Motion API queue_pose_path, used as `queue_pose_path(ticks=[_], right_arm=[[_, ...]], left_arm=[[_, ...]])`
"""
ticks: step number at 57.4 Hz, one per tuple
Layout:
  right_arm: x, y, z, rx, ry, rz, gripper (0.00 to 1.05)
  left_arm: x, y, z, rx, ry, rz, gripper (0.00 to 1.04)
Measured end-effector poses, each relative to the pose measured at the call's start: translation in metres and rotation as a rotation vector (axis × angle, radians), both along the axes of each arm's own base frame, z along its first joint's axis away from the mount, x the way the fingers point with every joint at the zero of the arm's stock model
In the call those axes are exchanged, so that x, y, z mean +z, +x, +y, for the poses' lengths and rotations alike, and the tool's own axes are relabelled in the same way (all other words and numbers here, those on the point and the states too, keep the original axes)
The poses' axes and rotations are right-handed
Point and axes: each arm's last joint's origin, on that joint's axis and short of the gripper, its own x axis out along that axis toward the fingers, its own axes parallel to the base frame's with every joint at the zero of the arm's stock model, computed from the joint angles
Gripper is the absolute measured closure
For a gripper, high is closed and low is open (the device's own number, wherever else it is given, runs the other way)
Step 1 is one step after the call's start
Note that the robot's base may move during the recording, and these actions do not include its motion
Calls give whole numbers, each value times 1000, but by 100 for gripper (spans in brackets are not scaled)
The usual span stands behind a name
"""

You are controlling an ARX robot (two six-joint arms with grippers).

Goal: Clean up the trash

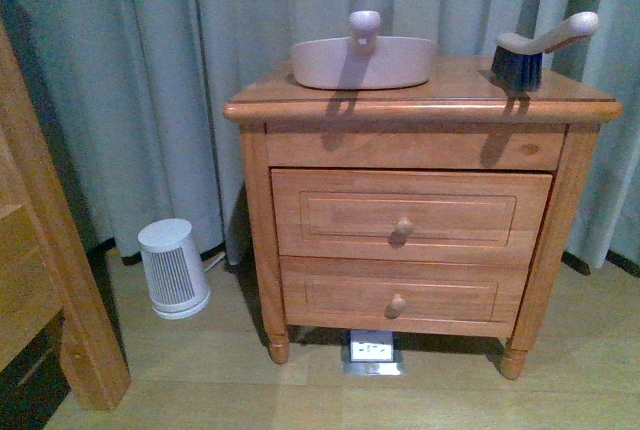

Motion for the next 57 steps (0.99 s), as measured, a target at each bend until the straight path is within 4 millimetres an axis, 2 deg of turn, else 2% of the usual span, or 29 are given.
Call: queue_pose_path(ticks=[57], right_arm=[[0, 0, 0, 0, 0, 0, 7]], left_arm=[[0, 0, 0, 0, 0, 0, 8]])
